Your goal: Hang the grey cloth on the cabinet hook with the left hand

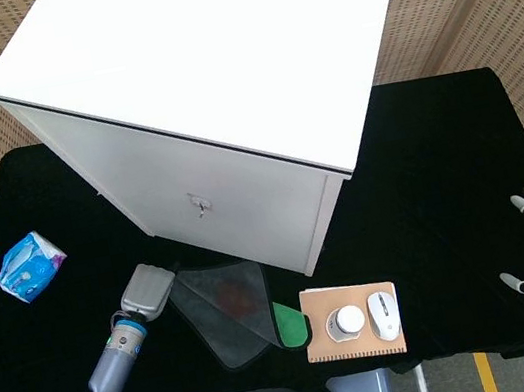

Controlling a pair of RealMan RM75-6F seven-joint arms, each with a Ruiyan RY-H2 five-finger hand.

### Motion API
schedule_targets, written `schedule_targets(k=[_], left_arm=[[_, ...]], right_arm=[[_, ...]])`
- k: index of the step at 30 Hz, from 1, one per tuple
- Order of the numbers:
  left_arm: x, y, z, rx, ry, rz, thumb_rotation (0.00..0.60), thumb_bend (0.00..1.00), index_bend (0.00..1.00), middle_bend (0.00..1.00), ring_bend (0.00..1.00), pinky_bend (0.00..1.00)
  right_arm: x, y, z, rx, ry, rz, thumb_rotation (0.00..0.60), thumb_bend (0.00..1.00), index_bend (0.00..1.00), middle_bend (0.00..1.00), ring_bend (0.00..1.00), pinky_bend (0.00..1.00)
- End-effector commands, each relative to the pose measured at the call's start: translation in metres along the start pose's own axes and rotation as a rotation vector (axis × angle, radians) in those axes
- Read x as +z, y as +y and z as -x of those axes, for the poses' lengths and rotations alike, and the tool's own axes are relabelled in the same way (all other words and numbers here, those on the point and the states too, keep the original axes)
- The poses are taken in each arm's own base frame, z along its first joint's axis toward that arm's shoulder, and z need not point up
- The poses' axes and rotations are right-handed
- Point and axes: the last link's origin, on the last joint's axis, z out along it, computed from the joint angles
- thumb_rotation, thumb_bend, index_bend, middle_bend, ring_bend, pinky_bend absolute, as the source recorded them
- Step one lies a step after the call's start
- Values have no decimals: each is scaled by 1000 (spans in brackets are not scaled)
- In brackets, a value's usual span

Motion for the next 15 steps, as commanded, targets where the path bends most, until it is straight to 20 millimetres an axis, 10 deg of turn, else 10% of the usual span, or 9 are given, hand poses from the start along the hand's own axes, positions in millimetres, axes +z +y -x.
schedule_targets(k=[1,15], left_arm=[[3,4,2,6,6,0,600,157,192,656,498,432],[6,11,11,35,-48,11,600,159,257,663,498,434]], right_arm=[[0,0,0,0,1,0,600,78,0,0,0,0],[0,0,1,4,3,3,600,78,0,0,0,0]])
